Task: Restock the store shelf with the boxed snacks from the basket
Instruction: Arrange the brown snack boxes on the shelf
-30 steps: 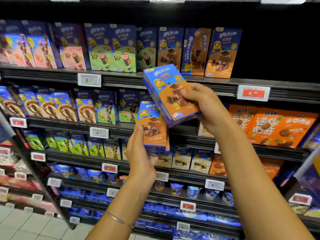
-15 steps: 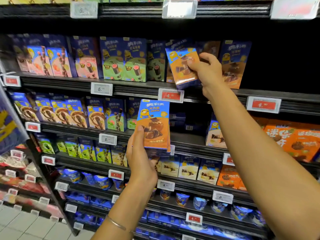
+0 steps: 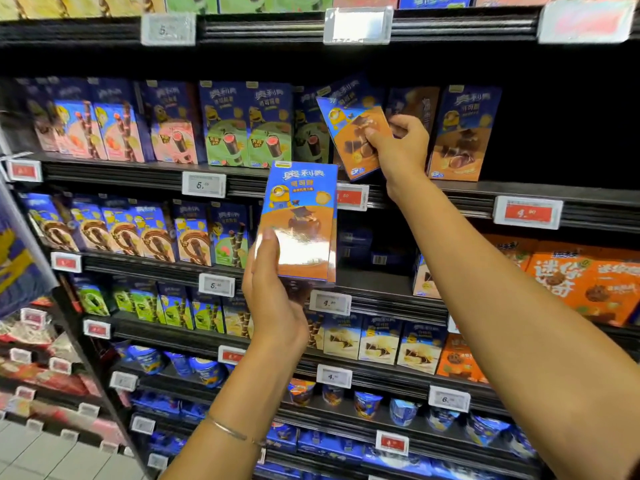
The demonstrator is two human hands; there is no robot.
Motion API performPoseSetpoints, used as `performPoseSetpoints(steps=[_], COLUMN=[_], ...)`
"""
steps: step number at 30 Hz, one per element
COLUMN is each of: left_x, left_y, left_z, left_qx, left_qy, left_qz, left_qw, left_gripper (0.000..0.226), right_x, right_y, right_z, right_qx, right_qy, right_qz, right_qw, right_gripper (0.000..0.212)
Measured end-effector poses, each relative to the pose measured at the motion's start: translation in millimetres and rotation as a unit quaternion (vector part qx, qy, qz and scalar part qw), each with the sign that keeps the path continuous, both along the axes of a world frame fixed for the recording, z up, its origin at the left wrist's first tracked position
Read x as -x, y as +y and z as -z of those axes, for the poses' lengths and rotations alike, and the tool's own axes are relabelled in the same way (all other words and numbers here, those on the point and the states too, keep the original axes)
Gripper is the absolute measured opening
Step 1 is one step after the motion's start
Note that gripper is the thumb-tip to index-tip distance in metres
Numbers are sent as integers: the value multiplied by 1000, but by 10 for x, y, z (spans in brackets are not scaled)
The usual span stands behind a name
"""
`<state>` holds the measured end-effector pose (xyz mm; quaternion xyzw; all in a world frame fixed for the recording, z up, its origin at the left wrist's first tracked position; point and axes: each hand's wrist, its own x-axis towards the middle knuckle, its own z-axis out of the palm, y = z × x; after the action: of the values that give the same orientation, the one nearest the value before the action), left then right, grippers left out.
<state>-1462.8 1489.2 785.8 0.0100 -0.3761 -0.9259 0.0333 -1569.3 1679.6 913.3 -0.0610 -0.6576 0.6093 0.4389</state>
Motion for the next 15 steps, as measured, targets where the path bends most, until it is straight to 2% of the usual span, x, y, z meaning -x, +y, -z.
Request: performPoseSetpoints(steps=[5, 10, 13, 15], left_x=[91, 193, 220, 238], left_y=[-7, 35, 70, 97], left_z=[-199, -323, -367, -398], left_qx=[13, 12, 14, 14], left_qy=[50, 50, 42, 35], left_qz=[-14, -6, -2, 3], left_qw=[999, 999, 999, 999], left_gripper=[20, 28, 32, 35], right_x=[42, -29, -41, -18], right_y=[-45, 42, 81, 60], right_z=[35, 22, 32, 66], right_qx=[-25, -141, -133, -129], right_qy=[-14, -59, -37, -58], right_qz=[-8, 7, -17, 14], right_qw=[1000, 988, 990, 990], right_gripper=[44, 33, 40, 40])
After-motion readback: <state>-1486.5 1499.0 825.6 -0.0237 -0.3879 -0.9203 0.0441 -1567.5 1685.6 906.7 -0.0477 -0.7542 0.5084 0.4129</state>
